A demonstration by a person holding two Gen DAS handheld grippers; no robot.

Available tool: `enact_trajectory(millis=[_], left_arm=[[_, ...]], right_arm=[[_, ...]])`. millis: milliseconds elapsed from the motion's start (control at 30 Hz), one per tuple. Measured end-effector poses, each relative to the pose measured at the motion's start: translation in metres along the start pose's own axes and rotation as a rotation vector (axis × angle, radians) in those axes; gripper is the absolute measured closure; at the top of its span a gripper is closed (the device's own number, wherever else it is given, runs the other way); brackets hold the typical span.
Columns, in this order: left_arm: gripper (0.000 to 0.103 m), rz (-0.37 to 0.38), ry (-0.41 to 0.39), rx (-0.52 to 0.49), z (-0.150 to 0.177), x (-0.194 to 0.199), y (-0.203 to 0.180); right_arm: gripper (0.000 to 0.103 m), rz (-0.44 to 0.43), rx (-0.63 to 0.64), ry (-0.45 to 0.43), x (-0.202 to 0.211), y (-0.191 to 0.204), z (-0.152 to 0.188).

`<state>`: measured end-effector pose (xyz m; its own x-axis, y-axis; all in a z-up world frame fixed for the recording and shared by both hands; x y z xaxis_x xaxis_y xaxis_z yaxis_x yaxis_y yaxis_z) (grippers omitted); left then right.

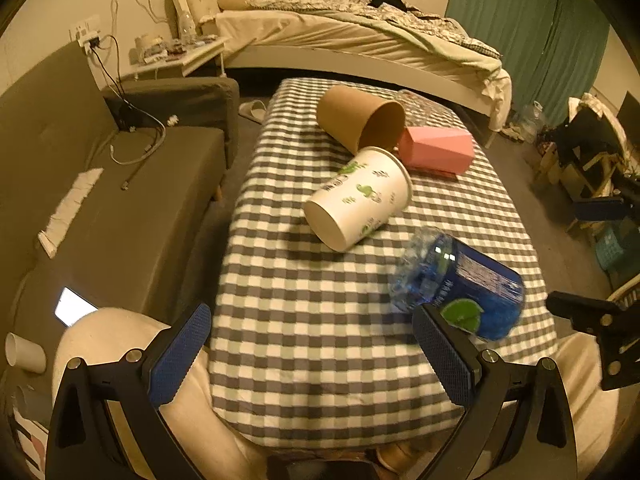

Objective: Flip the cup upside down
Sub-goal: 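Lift the bottle with the right gripper and carry it toward the left gripper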

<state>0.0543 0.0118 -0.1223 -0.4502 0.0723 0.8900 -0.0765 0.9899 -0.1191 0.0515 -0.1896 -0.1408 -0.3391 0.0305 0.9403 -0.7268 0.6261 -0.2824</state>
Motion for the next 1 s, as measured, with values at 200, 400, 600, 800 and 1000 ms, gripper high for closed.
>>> enact_trajectory(millis=[200,400,600,800,1000], left_arm=[[0.0,0.069,-0.016,-0.19,-0.003,0.007,-0.029],[0.0,0.094,-0.018,-0.669,-0.008,-0.006,-0.068],[0.0,0.13,-0.012,-1.018,-0.004,-0.023,-0.091],[0.0,0.171,-0.02,-1.247,-0.001,-0.043,-0.106],[0.0,0.293,0.009,-1.316,-0.004,-0.063,-0.113]], right_arm=[[0.016,0.001,-0.175,-0.03,0.008,-0.005,0.031],[0.016,-0.152,-0.46,-0.038,0.005,-0.02,0.09],[0.016,-0.21,-0.572,-0.038,0.001,-0.025,0.125],[0.016,-0.256,-0.651,-0.018,-0.015,-0.03,0.129],[0.016,-0.269,-0.682,0.039,-0.036,-0.037,0.124]])
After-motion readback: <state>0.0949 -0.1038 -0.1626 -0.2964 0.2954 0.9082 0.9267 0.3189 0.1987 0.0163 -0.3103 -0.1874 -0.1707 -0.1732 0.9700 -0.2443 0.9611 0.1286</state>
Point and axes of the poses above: each gripper's, at about its wrist camera, not at the fingertips, and x roughly against the way its jaws point, y to its left, z to its underside, the point moved 3 cm from there along -x, roughly the way its jaws point, and after that the axes turned 7 degrees about y, right-handed, at the moved point
